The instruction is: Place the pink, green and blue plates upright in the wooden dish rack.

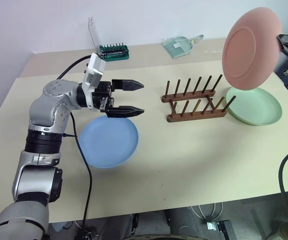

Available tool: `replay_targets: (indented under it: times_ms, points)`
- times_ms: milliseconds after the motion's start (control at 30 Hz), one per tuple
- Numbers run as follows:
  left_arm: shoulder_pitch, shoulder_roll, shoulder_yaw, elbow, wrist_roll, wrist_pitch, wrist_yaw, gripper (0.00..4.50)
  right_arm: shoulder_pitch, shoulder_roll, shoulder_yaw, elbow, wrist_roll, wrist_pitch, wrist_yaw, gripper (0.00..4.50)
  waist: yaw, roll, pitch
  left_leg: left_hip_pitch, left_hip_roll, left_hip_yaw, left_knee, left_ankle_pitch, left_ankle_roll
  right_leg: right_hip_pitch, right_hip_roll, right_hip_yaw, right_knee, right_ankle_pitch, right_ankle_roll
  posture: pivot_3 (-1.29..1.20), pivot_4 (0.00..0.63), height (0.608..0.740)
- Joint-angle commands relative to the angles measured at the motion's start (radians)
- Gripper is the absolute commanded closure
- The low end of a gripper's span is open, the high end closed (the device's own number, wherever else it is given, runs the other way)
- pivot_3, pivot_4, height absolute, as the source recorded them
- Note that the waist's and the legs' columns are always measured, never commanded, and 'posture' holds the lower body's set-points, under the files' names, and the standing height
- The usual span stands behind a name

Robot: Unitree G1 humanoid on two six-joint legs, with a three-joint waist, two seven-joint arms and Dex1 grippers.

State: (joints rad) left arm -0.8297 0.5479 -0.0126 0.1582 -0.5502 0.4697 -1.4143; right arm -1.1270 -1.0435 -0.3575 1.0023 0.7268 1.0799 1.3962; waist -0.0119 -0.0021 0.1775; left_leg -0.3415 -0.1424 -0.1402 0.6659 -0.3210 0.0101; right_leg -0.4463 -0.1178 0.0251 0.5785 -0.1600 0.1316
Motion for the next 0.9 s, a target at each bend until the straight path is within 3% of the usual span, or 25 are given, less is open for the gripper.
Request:
replay_targets:
  times_ms: [33, 867, 900]
  points:
    - [-0.018, 0.002, 0.015, -0.002, -0.007, -0.019, 0.003, 0.00, -0.013, -0.015, -0.003, -0.016, -0.008, 0.023, 0.050, 4.46, 0.000, 0.000, 0.000, 0.000, 0.000, 0.000, 0.000, 0.000, 0.000, 0.000, 0.000, 0.000, 0.000, 0.000, 0.000, 0.00, 0.150, 0.740]
    - [-0.006, 0.009, 0.015, -0.036, -0.014, -0.016, 0.017, 0.00, 0.015, 0.069, -0.001, 0.123, -0.175, -0.141, 0.022, 4.46, -0.002, 0.000, 0.000, 0.000, 0.000, 0.000, 0.000, 0.000, -0.001, 0.000, 0.000, 0.000, 0.000, 0.000, 0.000, 0.00, 0.150, 0.740]
    - [-0.005, 0.010, 0.015, -0.037, -0.015, -0.014, 0.018, 0.00, 0.014, 0.070, -0.005, 0.126, -0.173, -0.132, 0.024, 4.21, -0.002, 0.000, 0.000, 0.000, 0.000, 0.000, 0.000, 0.000, -0.001, 0.000, 0.000, 0.000, 0.000, 0.000, 0.000, 0.00, 0.150, 0.740]
